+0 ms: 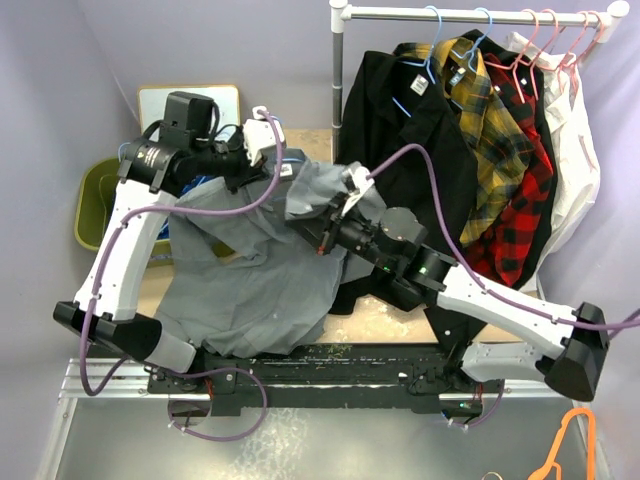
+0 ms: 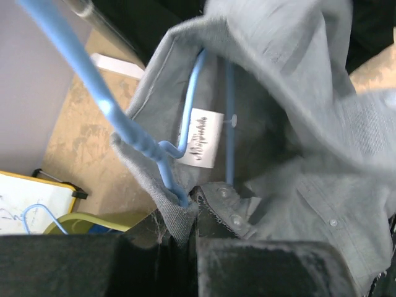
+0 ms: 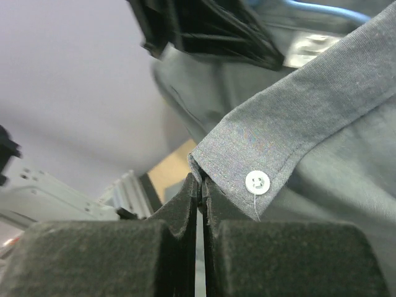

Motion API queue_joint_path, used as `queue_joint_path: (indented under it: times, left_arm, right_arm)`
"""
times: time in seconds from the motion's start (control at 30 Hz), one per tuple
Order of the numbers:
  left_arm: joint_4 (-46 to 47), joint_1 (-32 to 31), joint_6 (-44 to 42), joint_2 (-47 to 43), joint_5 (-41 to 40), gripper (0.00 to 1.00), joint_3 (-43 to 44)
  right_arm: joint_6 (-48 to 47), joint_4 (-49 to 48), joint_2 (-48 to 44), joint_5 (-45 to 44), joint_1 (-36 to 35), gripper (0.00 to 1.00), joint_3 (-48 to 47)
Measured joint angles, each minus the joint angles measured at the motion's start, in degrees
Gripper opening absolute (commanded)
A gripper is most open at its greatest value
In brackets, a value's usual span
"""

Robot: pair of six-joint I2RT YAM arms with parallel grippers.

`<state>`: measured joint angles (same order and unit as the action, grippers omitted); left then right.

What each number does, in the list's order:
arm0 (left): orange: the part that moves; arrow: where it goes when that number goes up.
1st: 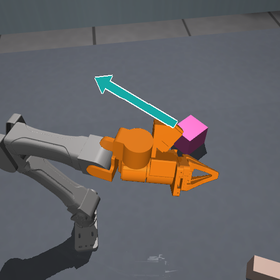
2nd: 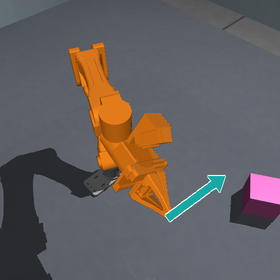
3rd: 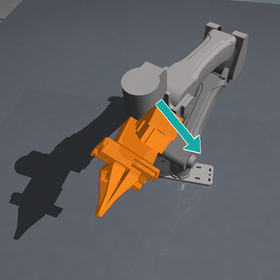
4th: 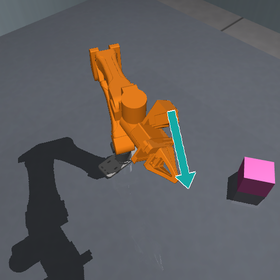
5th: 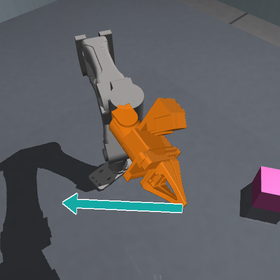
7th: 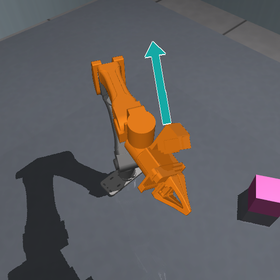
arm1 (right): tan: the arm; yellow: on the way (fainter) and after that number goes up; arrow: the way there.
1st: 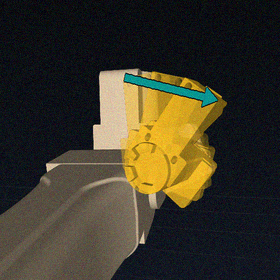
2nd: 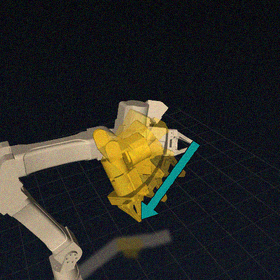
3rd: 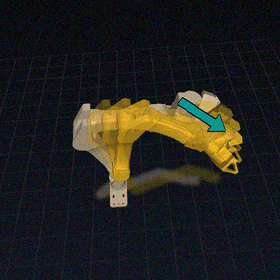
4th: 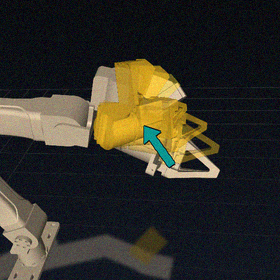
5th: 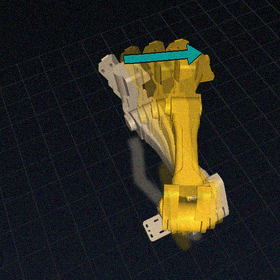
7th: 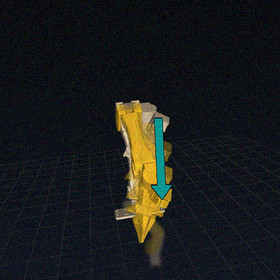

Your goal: Place the shirt on the hanger

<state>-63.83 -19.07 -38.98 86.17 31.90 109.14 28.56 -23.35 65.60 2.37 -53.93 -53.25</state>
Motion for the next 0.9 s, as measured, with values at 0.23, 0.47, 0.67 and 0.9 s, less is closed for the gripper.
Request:
queue_joint_path:
  times: [0.23, 0.47, 0.67, 0.9]
  left_arm:
    - [2.6, 0.3, 3.4, -4.8, 2.6, 0.00, 0.3]
    - [-2.7, 0.7, -3.5, -9.1, 8.4, 0.00, 1.9]
    - [-12.2, 0.7, -13.8, -10.1, 16.7, 0.00, 2.0]
    - [-17.0, 0.7, -17.5, -10.0, 22.8, 0.00, 2.5]
  right_arm:
    - [0.6, 0.6, 5.4, -0.6, -4.2, 0.98, -13.9]
    - [-16.2, 3.8, -15.1, -9.4, -4.3, 1.00, -8.6]
    - [-37.4, 11.4, -36.4, -10.2, -4.2, 1.00, -1.1]
    - [-47.9, 26.8, -31.4, -6.8, -4.2, 0.96, -3.0]
